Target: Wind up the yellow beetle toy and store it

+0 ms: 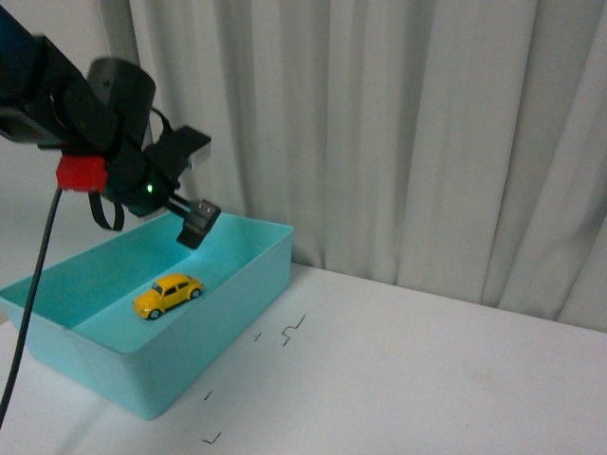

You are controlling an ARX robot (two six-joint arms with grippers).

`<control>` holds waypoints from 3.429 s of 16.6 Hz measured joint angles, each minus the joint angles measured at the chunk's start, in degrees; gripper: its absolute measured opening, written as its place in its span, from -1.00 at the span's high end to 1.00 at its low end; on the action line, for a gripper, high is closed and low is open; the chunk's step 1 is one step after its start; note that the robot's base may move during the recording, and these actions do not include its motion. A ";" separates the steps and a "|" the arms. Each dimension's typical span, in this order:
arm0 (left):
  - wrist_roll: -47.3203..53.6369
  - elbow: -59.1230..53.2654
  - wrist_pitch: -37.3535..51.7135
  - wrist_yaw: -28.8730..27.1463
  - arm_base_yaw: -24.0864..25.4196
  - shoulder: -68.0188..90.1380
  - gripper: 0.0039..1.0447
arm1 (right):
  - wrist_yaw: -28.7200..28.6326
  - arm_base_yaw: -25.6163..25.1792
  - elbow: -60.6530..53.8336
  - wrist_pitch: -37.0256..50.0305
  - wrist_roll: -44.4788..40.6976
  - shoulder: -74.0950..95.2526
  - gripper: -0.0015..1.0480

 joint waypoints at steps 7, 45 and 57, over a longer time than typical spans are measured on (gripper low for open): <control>-18.32 -30.62 36.52 19.50 -0.70 -31.41 -0.27 | -0.02 0.00 0.00 -0.04 0.00 0.00 -0.87; -25.49 -73.46 1.73 3.50 -18.21 -108.65 0.97 | 0.00 0.00 0.00 0.00 0.02 0.00 -0.87; -25.55 -73.46 0.85 3.34 -18.21 -112.24 -0.64 | 0.00 0.00 0.00 0.00 0.00 0.00 -0.87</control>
